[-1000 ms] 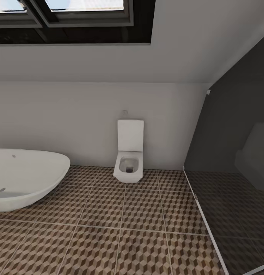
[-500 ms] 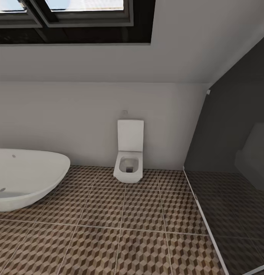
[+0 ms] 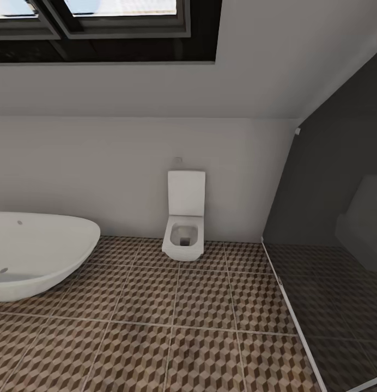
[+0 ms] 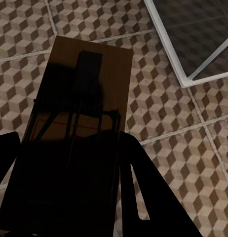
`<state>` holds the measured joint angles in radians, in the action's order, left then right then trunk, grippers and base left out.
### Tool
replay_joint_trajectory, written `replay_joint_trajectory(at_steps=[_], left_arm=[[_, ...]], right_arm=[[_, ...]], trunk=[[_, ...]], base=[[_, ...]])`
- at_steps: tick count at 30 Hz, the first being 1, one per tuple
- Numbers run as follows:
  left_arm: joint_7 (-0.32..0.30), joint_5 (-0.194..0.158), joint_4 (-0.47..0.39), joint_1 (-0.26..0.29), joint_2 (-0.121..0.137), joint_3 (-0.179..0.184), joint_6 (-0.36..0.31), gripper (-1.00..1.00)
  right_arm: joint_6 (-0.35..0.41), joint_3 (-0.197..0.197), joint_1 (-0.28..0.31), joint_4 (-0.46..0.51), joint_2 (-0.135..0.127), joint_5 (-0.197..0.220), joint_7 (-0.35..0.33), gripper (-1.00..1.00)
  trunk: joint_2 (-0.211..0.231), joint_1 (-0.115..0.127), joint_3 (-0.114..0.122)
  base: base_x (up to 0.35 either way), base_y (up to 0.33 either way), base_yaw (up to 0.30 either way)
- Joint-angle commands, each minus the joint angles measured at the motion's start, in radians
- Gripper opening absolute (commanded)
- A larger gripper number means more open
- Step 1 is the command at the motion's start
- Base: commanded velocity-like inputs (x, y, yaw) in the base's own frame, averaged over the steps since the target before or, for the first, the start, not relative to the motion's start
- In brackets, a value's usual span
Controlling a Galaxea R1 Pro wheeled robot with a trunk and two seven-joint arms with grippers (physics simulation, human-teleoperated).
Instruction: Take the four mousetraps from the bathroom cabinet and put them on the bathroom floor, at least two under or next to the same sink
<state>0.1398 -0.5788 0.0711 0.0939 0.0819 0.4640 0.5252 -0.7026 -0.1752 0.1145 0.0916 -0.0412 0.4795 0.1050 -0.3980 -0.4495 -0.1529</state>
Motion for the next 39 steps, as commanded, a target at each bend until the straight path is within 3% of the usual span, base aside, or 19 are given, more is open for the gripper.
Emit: replay_joint_trajectory(at_steps=[1, 39], left_arm=[[0.006, 0.002, 0.003, 0.001, -0.001, 0.007, 0.004, -1.00], [0.006, 0.002, 0.003, 0.001, -0.001, 0.007, 0.004, -1.00]], right_arm=[[-0.002, -0.009, 0.001, 0.000, 0.000, 0.002, 0.009, -1.00], [-0.002, -0.009, 0.001, 0.000, 0.000, 0.002, 0.009, -1.00]], trunk=[[-0.002, -0.001, -0.002], [-0.002, -0.001, -0.002]], base=[[0.000, 0.000, 0.000], [0.000, 0.000, 0.000]])
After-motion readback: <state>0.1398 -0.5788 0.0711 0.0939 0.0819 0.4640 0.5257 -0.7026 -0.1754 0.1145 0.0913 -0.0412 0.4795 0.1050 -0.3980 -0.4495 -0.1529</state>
